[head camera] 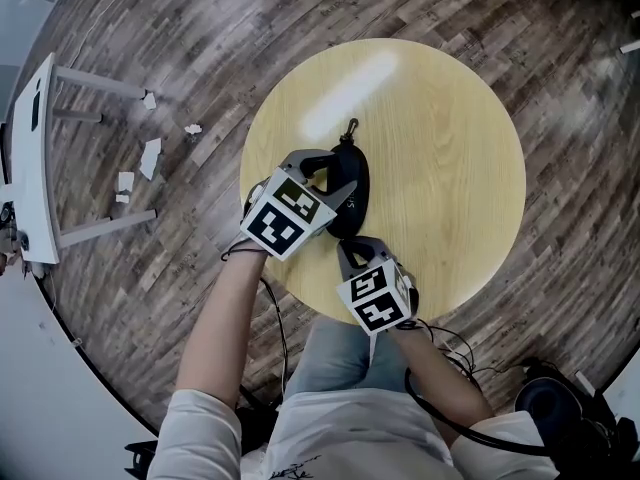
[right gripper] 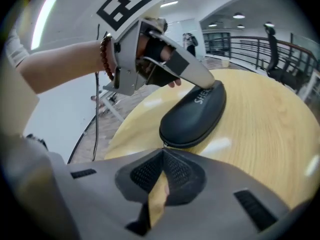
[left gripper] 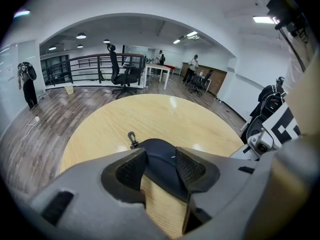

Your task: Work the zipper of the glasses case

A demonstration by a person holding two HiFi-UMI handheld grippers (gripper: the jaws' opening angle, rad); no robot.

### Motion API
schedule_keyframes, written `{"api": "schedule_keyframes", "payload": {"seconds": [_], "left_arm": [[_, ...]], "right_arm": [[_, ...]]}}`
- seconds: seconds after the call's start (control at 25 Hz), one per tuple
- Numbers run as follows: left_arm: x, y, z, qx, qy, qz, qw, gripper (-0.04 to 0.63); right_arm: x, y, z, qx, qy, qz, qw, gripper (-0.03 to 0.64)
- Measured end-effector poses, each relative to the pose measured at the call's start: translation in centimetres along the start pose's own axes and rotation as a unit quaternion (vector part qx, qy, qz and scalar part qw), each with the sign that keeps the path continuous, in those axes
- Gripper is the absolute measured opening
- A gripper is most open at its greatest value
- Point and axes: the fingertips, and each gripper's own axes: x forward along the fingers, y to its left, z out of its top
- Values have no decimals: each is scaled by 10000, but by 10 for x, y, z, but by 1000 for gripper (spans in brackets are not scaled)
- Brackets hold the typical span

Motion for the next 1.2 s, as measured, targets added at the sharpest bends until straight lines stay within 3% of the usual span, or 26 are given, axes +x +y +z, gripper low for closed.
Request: {"api": "schedule_keyframes", "payload": {"seconds": [0.16,0.36,0.44,0.56,0.68,0.84,1.0,1.08,1.2], "left_arm": [[0,-1,0,-25,-51,3,10000,193],[1,-1,-2,-56,-91,13,9999,193],[0,0,-2,-58,-79,-8,10000,193],[-2,3,-5,-28,-14,-2,10000,193],[-3,2,-4,-104,-50,-77,9999,189],[-1,-2,-2,73,-16,-128,9999,189],[-12,-4,8,304,-196,-80,9993,189],[-21,-7,21,270,-463,-76,9985,189],[-14,-20,30,507,-460,-50,9976,189]], "right_arm": [[5,7,4,1263,-542,-495,9893,-2],[19,8,8,1843,-818,-781,9763,-2],[21,8,8,2402,-967,-845,9622,-2],[24,13,14,3447,-1232,-804,9271,-2],[28,14,20,3889,-1366,-793,9076,-2],[23,14,16,3684,-1342,-680,9174,-2],[4,1,12,3079,-1277,-526,9413,-2],[-11,-17,13,2673,-1264,-615,9533,-2],[-30,-43,6,2115,-1070,-702,9690,-2]]}}
